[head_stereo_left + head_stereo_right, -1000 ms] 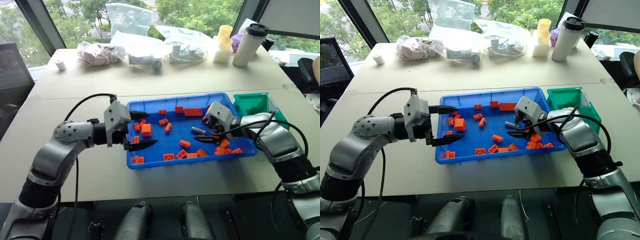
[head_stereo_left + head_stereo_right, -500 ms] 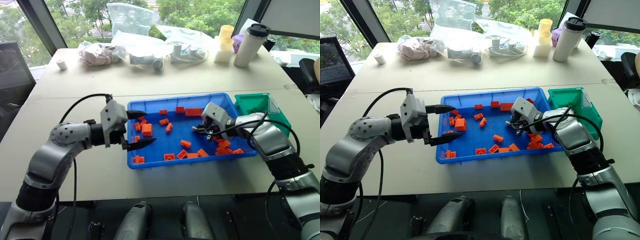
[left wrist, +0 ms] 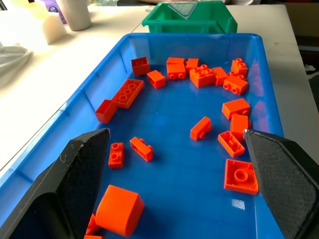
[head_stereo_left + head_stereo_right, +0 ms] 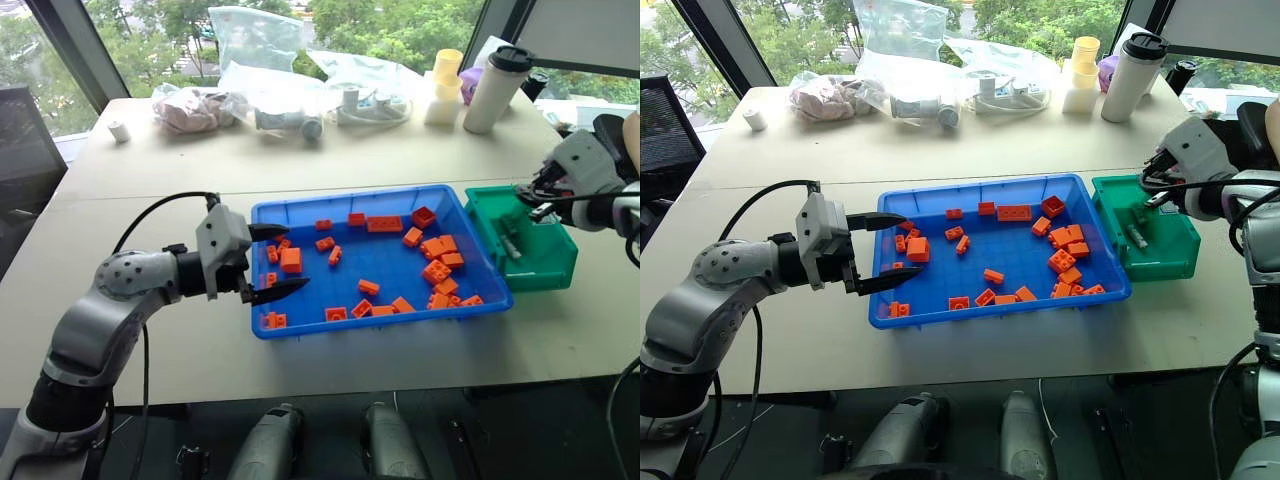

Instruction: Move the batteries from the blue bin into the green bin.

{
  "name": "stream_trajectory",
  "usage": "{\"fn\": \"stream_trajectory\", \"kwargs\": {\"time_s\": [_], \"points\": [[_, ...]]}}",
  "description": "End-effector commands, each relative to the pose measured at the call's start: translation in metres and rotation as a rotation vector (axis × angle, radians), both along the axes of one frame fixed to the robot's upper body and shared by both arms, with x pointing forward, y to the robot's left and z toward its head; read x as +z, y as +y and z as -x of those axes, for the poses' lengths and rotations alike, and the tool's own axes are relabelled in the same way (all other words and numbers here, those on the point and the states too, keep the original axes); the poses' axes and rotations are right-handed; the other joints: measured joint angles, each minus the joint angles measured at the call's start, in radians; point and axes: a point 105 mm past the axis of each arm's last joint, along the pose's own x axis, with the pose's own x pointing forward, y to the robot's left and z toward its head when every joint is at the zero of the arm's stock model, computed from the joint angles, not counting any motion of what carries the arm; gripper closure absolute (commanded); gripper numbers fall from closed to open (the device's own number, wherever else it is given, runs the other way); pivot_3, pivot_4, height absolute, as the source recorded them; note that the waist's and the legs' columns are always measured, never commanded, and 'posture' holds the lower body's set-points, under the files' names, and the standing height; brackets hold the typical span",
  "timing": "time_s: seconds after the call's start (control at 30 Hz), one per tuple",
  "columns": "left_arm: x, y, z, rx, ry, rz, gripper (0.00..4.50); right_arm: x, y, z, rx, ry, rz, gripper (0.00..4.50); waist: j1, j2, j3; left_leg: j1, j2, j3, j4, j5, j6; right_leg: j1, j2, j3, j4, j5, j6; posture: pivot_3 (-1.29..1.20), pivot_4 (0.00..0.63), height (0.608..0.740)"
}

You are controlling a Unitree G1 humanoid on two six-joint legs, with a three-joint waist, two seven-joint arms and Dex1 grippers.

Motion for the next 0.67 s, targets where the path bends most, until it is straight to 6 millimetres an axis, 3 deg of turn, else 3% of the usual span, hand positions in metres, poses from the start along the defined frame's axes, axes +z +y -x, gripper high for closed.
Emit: {"fn": "stream_trajectory", "kwargs": {"time_s": [0.03,0.2,0.23,0.33,0.47,0.67], "points": [[0.009,-0.002,0.001,-0.018,-0.032,0.017,0.0,-0.001,-0.01,0.009,0.012,0.006,0.017,2.99,0.001,0.0,0.0,0.0,0.0,0.0,0.0,0.0,0.0,0.0,0.0,0.0,0.0,0.0,0.0,0.0,0.15,0.74],[0.011,-0.002,0.001,-0.018,-0.031,0.023,0.0,0.001,-0.01,0.012,0.021,-0.008,0.019,0.34,0.001,0.0,0.0,0.0,0.0,0.0,0.0,0.0,0.0,0.0,0.0,0.0,0.0,0.0,0.0,0.0,0.15,0.74],[0.011,-0.002,0.001,-0.018,-0.03,0.023,0.0,0.002,-0.009,0.013,0.023,-0.013,0.026,0.1,0.001,0.0,0.0,0.0,0.0,0.0,0.0,0.0,0.0,0.0,0.0,0.0,0.0,0.0,0.0,0.0,0.15,0.74],[0.011,0.0,0.002,-0.008,-0.022,0.023,0.0,0.023,0.006,0.015,0.105,-0.074,0.021,0.1,0.001,0.0,0.0,0.0,0.0,0.0,0.0,0.0,0.0,0.0,0.0,0.0,0.0,0.0,0.0,0.0,0.15,0.74],[0.013,0.005,0.002,0.016,-0.015,0.03,0.0,0.046,0.057,0.033,0.365,-0.125,-0.053,0.1,0.001,0.0,0.0,0.0,0.0,0.0,0.0,-0.001,0.002,0.0,0.0,0.0,0.0,0.0,0.0,0.0,0.15,0.74],[0.018,0.009,0.006,0.033,-0.017,0.03,0.0,0.037,0.093,0.048,0.513,-0.077,-0.076,0.1,0.008,0.0,0.0,0.0,0.0,0.0,0.001,-0.002,0.003,0.001,0.0,0.0,0.0,0.0,0.0,0.0,0.15,0.74]]}}
